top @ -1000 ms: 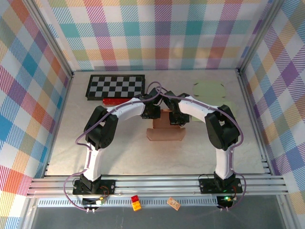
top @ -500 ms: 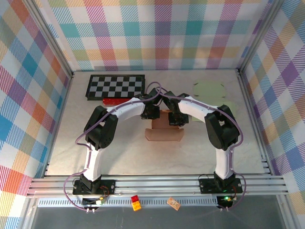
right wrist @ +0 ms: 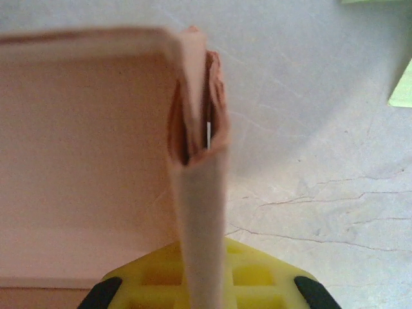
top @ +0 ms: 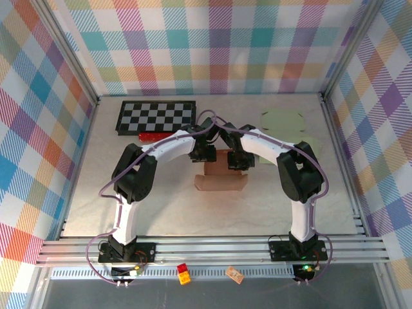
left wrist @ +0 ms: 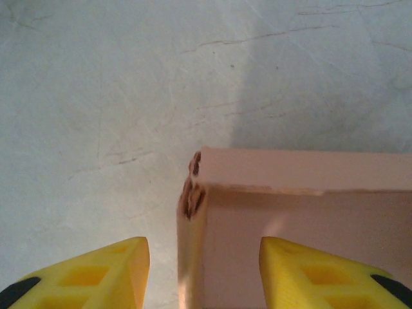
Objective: Fold the paper box
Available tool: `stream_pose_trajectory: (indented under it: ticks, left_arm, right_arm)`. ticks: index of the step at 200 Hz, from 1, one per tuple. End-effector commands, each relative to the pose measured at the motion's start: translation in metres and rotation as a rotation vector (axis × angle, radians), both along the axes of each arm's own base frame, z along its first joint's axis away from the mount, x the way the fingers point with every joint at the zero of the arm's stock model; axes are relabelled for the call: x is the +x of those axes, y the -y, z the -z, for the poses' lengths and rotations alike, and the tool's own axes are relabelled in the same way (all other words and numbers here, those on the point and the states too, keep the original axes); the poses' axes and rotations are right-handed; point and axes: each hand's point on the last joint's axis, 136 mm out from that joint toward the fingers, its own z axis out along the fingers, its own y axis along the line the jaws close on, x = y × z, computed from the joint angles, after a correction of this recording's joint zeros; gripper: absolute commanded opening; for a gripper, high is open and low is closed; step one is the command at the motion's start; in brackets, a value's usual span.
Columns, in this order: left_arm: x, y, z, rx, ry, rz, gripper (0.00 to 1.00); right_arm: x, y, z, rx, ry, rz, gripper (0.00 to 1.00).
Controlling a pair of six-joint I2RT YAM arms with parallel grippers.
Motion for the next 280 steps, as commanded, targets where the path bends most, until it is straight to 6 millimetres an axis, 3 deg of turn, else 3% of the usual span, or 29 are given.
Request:
stream_pose_trajectory:
  ticks: [1, 32, 61, 95, 118, 132, 151, 173, 202, 233, 258, 280]
  left_arm:
    - [-0.025, 0.023, -0.03, -0.078, -0.002, 0.036, 0.5]
    - [-0.019, 0.019, -0.053, -0.123, 0.028, 0.008, 0.51]
    - [-0.005, 0.004, -0.097, -0.152, 0.125, -0.05, 0.53]
    - [0.005, -0.043, -0.161, -0.076, 0.351, -0.171, 0.53]
    - [-0.003, -0.081, -0.176, -0.065, 0.393, -0.259, 0.5]
    - [-0.013, -0.102, -0.173, -0.063, 0.372, -0.297, 0.47]
    - [-0.032, -0.126, -0.154, -0.063, 0.302, -0.328, 0.41]
    - [-0.056, -0.134, -0.123, -0.116, 0.212, -0.341, 0.32]
    - [-0.076, -0.115, -0.083, -0.26, 0.098, -0.332, 0.25]
    - [-0.074, -0.077, -0.054, -0.44, 0.009, -0.307, 0.24]
    - [-0.055, -0.051, -0.051, -0.541, 0.015, -0.285, 0.24]
    - [-0.042, -0.043, -0.052, -0.549, 0.028, -0.28, 0.25]
  right_arm:
    - [-0.004, -0.02, 0.003, 0.032, -0.021, 0.008, 0.0]
    - [-0.013, -0.023, 0.006, 0.052, -0.073, 0.052, 0.0]
    - [-0.021, -0.025, 0.006, 0.077, -0.128, 0.136, 0.0]
    - [-0.038, -0.036, 0.006, 0.198, -0.21, 0.381, 0.0]
    - [-0.04, -0.04, -0.003, 0.242, -0.209, 0.531, 0.0]
    - [-0.043, -0.045, -0.003, 0.285, -0.222, 0.628, 0.0]
    - [-0.051, -0.047, 0.003, 0.297, -0.26, 0.754, 0.0]
    - [-0.059, -0.05, 0.009, 0.325, -0.293, 0.877, 0.0]
    - [-0.062, -0.055, 0.01, 0.351, -0.324, 0.952, 0.02]
    - [-0.063, -0.062, 0.012, 0.374, -0.359, 0.989, 0.11]
    - [-0.064, -0.064, 0.007, 0.385, -0.368, 0.99, 0.26]
    - [-0.063, -0.061, -0.005, 0.39, -0.346, 0.985, 0.45]
